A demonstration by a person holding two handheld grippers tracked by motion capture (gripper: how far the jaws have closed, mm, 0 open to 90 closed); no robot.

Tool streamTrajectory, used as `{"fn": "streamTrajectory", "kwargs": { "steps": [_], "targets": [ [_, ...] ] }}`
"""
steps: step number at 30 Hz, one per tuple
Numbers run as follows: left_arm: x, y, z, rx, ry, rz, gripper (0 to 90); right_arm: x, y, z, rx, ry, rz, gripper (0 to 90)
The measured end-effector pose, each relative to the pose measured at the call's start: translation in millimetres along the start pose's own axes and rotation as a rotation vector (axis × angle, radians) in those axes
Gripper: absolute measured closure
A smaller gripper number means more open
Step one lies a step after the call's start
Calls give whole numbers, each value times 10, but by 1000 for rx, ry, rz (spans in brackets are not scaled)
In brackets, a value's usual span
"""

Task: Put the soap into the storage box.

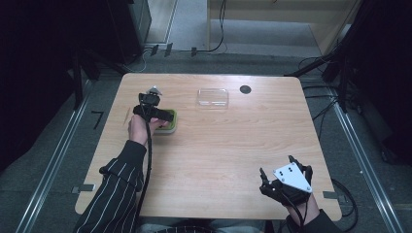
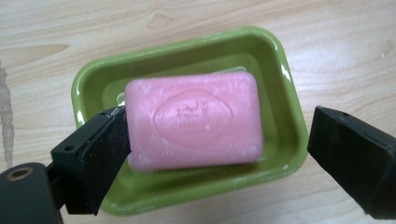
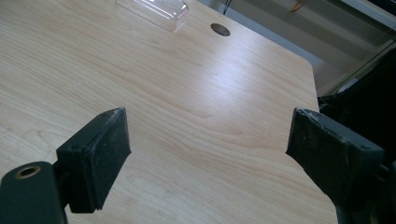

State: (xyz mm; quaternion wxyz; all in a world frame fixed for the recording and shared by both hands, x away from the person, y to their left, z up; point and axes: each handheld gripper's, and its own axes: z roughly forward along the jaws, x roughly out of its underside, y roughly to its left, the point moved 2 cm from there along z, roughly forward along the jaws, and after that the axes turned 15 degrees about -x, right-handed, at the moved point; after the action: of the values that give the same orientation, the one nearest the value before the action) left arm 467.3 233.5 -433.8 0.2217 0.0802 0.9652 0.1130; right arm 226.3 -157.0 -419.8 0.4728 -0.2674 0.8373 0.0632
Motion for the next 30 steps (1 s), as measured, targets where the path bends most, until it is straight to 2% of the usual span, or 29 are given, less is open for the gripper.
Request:
{"fn": "streamTrajectory", "kwargs": {
  "steps": [11,24,30],
  "targets": [
    [160,58,-131,4,6,17,40,-7,5,3,-4,-2,-2,131],
    [414,20,-279,8,22,80,20,-9,9,3,-2,-3,-2,131],
    [534,23,-323,4,31,91,20,-9,9,4,-2,-4,-3,131]
  ]
}}
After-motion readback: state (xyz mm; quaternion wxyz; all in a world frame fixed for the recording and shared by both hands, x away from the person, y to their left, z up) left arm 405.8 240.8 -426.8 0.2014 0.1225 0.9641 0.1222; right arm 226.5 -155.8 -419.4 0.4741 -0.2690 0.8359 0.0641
